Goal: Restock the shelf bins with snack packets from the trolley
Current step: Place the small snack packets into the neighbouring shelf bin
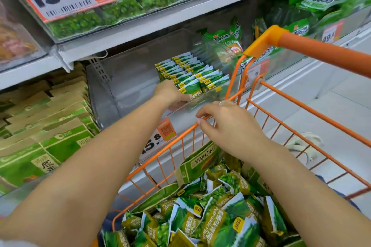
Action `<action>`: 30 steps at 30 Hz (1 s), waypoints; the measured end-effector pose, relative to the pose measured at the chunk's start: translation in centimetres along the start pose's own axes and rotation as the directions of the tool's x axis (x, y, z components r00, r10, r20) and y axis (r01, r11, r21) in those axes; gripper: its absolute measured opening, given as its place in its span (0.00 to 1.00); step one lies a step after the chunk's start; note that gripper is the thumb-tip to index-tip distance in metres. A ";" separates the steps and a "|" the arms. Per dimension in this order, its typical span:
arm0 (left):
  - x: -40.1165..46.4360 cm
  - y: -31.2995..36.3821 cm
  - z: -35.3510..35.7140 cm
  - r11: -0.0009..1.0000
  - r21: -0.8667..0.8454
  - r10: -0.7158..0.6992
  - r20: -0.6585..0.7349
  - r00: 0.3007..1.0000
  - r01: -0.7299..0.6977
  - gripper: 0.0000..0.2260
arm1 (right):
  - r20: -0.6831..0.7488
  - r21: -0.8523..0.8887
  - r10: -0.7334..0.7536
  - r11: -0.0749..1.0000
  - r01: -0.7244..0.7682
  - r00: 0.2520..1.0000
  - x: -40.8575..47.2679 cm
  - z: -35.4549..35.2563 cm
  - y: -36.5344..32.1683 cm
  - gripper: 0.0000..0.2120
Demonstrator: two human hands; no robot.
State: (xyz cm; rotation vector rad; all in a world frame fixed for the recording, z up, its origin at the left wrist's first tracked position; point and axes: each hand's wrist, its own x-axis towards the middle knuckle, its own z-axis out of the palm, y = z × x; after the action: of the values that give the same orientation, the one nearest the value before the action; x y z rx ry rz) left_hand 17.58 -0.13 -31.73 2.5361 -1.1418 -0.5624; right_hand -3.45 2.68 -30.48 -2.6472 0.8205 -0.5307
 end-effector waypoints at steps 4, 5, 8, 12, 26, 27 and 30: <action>-3.3 -1.1 -3.4 0.984 -0.010 0.171 -0.160 0.972 -0.175 0.15 | -0.041 0.126 -0.014 0.992 0.019 0.999 -0.2 -1.3 -0.7 0.08; -5.1 -1.4 -4.1 0.966 -0.017 0.244 -0.264 0.933 -0.257 0.12 | 0.011 0.151 -0.014 0.988 0.012 1.000 -0.3 -1.7 -0.9 0.08; -12.2 -2.5 -4.0 0.877 -0.090 0.413 -0.361 0.836 -0.472 0.07 | 0.308 0.038 0.003 0.999 -0.015 0.951 -0.6 -1.4 -1.0 0.09; -17.5 -6.5 0.4 0.805 0.070 0.585 -0.263 0.767 -0.590 0.13 | 0.714 -0.358 0.247 0.933 0.038 0.655 -1.4 0.2 -0.2 0.19; -16.9 -8.1 2.3 0.738 0.064 0.660 -0.277 0.698 -0.672 0.13 | 0.804 0.037 0.187 0.931 -0.362 0.564 -1.0 0.5 1.2 0.10; -17.0 -8.0 2.2 0.719 0.030 0.666 -0.315 0.676 -0.694 0.15 | 0.767 0.190 0.135 0.886 -0.422 0.628 -0.9 -0.4 0.9 0.11; -18.2 -7.5 1.9 0.674 0.037 0.681 -0.417 0.602 -0.738 0.20 | 0.611 0.546 0.028 0.709 -0.447 0.791 -0.9 -1.9 -0.8 0.10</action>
State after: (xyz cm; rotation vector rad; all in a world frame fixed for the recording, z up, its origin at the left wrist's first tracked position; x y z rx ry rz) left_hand 10.47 18.30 -32.42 1.7038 -1.7103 0.0953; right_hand -4.56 3.47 -28.69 -1.8020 0.6173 0.0660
